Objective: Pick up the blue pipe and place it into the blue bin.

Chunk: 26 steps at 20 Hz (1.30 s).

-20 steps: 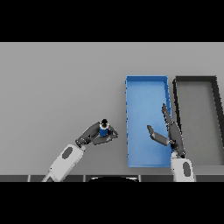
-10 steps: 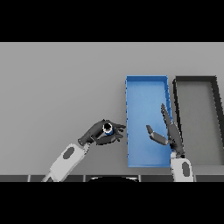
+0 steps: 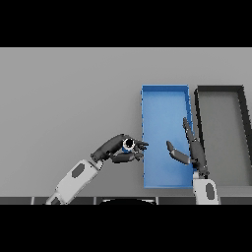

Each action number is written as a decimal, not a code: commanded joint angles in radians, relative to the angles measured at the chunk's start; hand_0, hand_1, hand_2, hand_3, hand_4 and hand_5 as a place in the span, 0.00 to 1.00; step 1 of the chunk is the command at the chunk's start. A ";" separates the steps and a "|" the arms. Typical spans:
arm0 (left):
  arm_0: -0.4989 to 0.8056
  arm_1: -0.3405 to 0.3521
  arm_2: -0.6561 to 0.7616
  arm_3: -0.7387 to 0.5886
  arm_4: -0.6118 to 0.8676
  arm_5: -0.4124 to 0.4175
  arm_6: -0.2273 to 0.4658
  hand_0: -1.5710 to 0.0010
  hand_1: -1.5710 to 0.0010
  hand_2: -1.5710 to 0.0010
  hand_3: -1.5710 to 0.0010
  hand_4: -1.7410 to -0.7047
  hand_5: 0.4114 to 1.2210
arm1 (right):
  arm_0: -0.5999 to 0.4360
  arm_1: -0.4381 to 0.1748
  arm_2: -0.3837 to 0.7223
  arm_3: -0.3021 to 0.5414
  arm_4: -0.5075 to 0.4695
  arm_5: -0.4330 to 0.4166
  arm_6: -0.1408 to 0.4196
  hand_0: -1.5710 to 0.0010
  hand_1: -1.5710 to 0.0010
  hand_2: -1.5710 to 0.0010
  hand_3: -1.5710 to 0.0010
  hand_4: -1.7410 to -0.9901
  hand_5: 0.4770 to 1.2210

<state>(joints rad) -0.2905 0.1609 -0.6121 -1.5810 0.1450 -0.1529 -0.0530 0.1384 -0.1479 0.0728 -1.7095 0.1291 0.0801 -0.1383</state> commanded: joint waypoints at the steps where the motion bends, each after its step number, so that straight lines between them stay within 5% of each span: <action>1: 0.001 0.003 0.004 -0.008 0.008 0.000 0.010 0.00 0.00 0.00 0.08 0.01 1.00 | 0.007 0.003 0.000 -0.005 0.001 -0.004 -0.002 1.00 1.00 1.00 1.00 0.75 0.20; 9: 0.009 0.017 0.006 -0.018 0.001 -0.010 0.008 0.00 0.00 0.00 0.08 0.01 1.00 | 0.049 0.014 -0.006 -0.035 -0.017 -0.009 -0.032 1.00 1.00 1.00 1.00 0.73 0.19; 11: 0.005 0.010 0.003 -0.012 0.001 -0.013 0.019 0.00 0.00 0.00 0.08 0.01 1.00 | 0.030 -0.008 -0.017 -0.083 -0.120 0.064 -0.025 1.00 1.00 1.00 1.00 0.72 0.17; 19: 0.010 0.010 0.008 -0.014 -0.006 -0.013 0.022 0.00 0.00 0.00 0.08 0.01 1.00 | -0.105 -0.203 0.052 -0.332 -0.356 0.287 0.216 1.00 1.00 1.00 1.00 0.61 0.06; 22: 0.001 0.006 0.007 -0.005 -0.014 -0.014 0.032 0.00 0.00 0.00 0.08 0.01 1.00 | -0.208 -0.222 0.112 -0.364 -0.400 0.315 0.317 1.00 1.00 1.00 1.00 0.59 0.06; 26: -0.015 0.000 0.011 0.016 -0.029 -0.014 0.030 0.00 0.00 0.00 0.09 0.01 1.00 | -0.321 -0.240 0.170 -0.375 -0.431 0.356 0.385 1.00 1.00 1.00 1.00 0.59 0.07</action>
<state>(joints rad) -0.3051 0.1606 -0.6017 -1.5647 0.1177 -0.1694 -0.0227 -0.1835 -0.3875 0.2432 -2.0850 -0.3022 0.4363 0.2464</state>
